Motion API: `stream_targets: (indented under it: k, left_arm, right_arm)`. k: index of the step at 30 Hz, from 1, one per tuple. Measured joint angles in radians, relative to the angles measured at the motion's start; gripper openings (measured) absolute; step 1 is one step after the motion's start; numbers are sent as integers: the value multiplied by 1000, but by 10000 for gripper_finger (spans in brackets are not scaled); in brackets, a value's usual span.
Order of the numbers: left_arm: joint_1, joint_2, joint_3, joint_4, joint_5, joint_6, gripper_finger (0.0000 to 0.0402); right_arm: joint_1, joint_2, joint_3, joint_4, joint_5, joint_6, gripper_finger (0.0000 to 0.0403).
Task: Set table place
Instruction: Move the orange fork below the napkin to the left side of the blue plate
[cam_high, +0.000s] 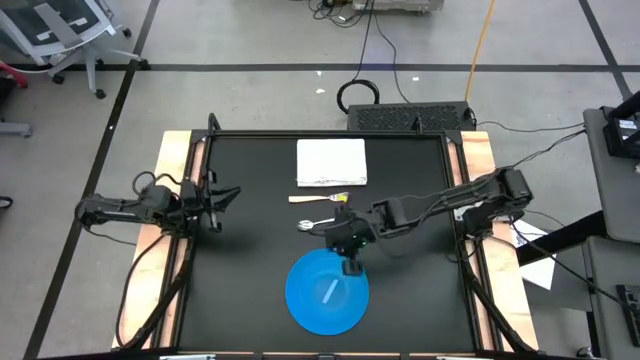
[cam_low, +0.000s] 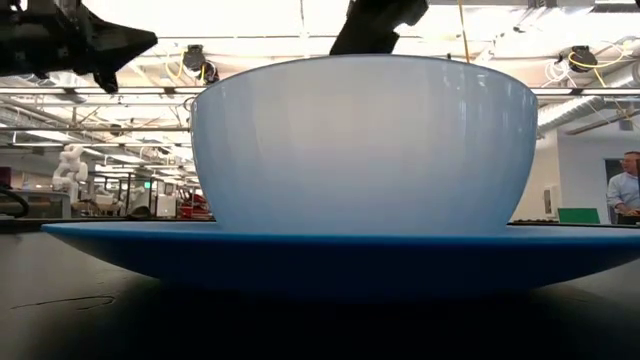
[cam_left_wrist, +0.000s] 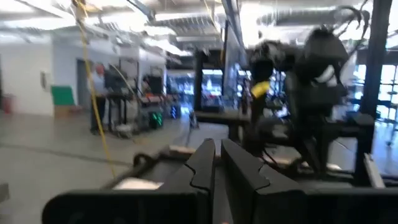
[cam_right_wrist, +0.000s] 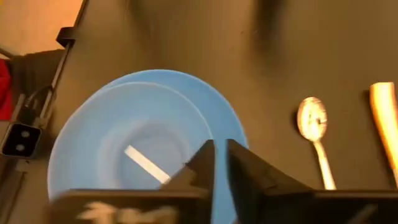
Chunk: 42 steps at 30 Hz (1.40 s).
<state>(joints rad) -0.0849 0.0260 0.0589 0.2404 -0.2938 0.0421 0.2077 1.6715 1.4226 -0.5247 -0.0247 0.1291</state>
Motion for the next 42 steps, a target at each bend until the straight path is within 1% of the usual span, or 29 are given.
stream_targets:
  k: [1,3,5,8,12,17,20,23,25,30,34,37,39,42]
  left_arm:
    - [0,0,0,-22,2,-25,31]
    - [0,0,0,-68,3,-65,31]
    - [0,4,0,-100,-1,-90,31]
    - [2,42,32,-165,-50,-126,31]
    - [33,155,78,-161,-76,-158,31]
    - [126,365,153,-117,-68,-161,31]
    - [206,506,229,-131,12,-162,31]
    - [291,649,324,-184,114,-160,31]
    - [347,734,383,-218,201,-134,31]
    - [470,935,499,-217,451,-73,31]
    - [558,1091,587,-215,601,-50,31]
    - [613,1214,656,-213,715,-29,31]
    - [640,1292,701,-212,762,-18,31]
    - [664,1405,769,-211,784,-22,31]
  right_arm:
    - [0,-16,-15,1,0,-13,9]
    - [0,-46,-45,8,7,-18,9]
    - [0,-78,-90,22,51,-22,7]
    - [-11,-136,-169,94,81,-44,1]
    - [-39,-223,-315,261,84,-44,1]
    - [-94,-319,-504,462,85,-39,1]
    - [-137,-355,-598,548,87,-38,1]
    - [-182,-382,-680,629,87,-41,1]
    - [-212,-397,-727,679,86,-46,0]
    - [-274,-422,-816,805,87,-67,0]
    - [-302,-427,-881,942,83,-70,0]
    - [-313,-439,-909,969,81,-70,0]
    - [-319,-444,-922,971,81,-69,0]
    - [-328,-443,-936,969,81,-63,0]
